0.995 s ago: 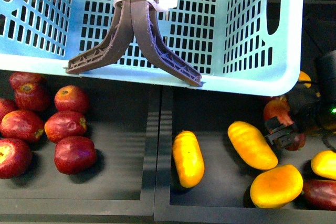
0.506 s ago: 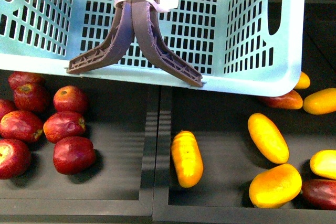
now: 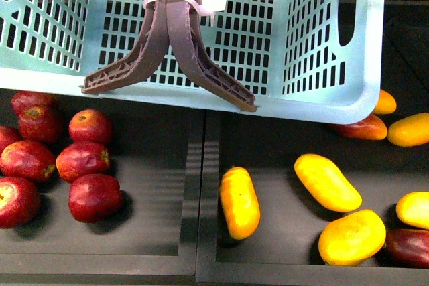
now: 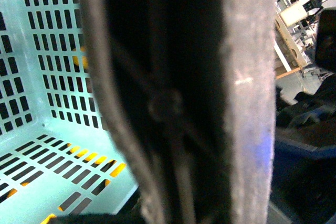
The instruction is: Pick mango and avocado into basket
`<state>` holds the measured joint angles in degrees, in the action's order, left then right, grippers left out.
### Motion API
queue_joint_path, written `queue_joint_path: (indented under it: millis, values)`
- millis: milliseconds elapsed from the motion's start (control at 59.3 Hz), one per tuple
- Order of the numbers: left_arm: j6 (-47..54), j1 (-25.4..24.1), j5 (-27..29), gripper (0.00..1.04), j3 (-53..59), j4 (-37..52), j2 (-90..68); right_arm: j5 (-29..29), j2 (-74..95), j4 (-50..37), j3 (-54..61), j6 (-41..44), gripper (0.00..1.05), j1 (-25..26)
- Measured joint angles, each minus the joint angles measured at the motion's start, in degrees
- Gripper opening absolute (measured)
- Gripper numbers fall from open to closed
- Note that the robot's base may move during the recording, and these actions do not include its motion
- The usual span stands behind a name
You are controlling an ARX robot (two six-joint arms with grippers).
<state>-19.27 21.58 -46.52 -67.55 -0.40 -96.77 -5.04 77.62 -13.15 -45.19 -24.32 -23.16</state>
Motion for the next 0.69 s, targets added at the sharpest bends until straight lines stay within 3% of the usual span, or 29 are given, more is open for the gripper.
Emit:
queue_joint_path:
  millis: [101, 287, 523, 692]
  values:
    - [0.00, 0.00, 0.02, 0.13, 0.00, 0.00, 0.00, 4.28, 2.95, 1.38, -1.60, -0.22, 0.69, -2.82]
    - [0.31, -0.48, 0.02, 0.12, -0.04, 0.02, 0.00, 7.87, 4.17, 0.72, -2.64, -1.88, 0.98, -3.69]
    - [0.20, -0.22, 0.26, 0.12, -0.09, 0.00, -0.02, 10.05, -0.74, -3.15, -0.79, -1.53, 0.96, -0.72]
    - [-0.07, -0.26, -0.11, 0.12, -0.09, 0.00, -0.07, 15.96, -12.83, -1.29, 3.54, 1.90, 0.96, 4.04]
